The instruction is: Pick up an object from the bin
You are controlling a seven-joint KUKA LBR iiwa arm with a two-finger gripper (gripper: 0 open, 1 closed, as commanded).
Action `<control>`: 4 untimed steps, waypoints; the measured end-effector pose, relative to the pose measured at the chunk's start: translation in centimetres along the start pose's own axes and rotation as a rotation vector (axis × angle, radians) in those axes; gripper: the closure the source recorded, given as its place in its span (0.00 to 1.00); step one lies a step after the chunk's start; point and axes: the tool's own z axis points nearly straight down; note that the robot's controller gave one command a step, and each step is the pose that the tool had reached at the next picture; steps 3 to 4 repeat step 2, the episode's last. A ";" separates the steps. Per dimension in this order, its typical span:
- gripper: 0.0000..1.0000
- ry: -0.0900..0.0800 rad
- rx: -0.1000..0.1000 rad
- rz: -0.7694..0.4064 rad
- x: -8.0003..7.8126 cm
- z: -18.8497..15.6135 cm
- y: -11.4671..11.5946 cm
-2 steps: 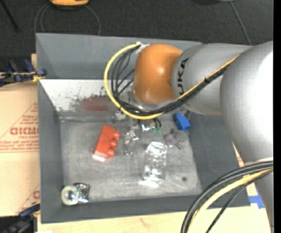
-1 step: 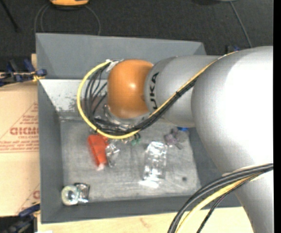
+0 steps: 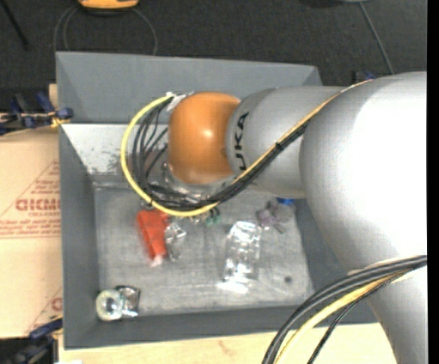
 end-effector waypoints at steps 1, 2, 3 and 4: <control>1.00 -0.002 0.002 -0.214 2.5 -11.7 -5.2; 1.00 0.000 0.000 -0.480 6.5 -20.1 -7.4; 1.00 0.000 0.000 -0.480 6.5 -20.1 -7.4; 1.00 0.000 0.000 -0.480 6.5 -20.1 -7.4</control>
Offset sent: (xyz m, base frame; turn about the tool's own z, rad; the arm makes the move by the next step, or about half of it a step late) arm -0.0057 -0.0551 0.1125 -0.2187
